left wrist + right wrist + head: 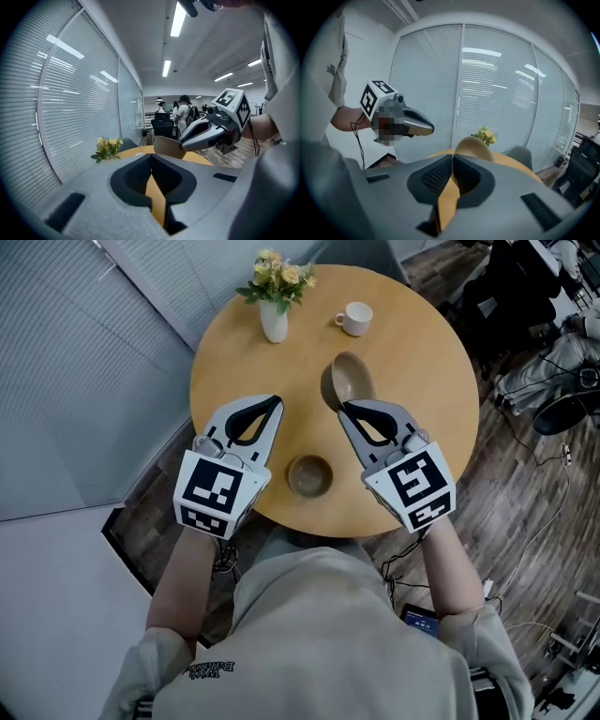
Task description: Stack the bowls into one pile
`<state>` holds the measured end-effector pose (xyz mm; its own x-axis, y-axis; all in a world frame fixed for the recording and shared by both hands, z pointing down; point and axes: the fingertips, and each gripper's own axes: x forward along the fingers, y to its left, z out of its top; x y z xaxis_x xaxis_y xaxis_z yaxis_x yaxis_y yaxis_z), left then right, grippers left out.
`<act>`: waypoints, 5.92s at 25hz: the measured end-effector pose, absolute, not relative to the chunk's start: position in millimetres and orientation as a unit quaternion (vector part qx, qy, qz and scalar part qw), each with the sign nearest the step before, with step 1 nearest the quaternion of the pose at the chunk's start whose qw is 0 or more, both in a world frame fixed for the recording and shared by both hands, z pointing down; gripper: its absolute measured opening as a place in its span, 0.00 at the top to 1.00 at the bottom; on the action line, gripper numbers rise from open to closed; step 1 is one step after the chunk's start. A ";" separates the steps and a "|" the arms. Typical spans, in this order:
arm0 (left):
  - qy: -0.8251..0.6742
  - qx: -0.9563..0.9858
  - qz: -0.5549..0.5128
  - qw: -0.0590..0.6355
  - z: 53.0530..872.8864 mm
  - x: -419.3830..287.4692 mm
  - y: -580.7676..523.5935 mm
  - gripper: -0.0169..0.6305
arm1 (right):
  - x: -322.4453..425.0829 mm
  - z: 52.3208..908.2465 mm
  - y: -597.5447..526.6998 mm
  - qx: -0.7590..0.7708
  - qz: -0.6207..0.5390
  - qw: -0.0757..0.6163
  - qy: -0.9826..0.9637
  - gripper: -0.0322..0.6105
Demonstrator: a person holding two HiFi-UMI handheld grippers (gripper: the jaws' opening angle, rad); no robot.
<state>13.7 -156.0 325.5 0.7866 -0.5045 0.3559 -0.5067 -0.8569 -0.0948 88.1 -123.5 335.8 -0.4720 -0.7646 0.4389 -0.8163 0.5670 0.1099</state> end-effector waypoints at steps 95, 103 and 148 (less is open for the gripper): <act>-0.274 0.952 0.136 -0.012 283.2 -6.0 -185.9 0.94 | 110.8 272.1 -126.5 0.537 0.100 0.065 -0.835 0.88; -0.273 0.955 0.090 -0.076 216.5 -3.2 -171.2 0.94 | 149.5 213.1 -98.6 0.577 0.046 0.032 -0.815 0.89; -0.268 0.954 0.116 -0.070 243.6 -10.8 -148.1 0.94 | 164.5 231.0 -73.1 0.601 0.022 0.103 -0.792 0.90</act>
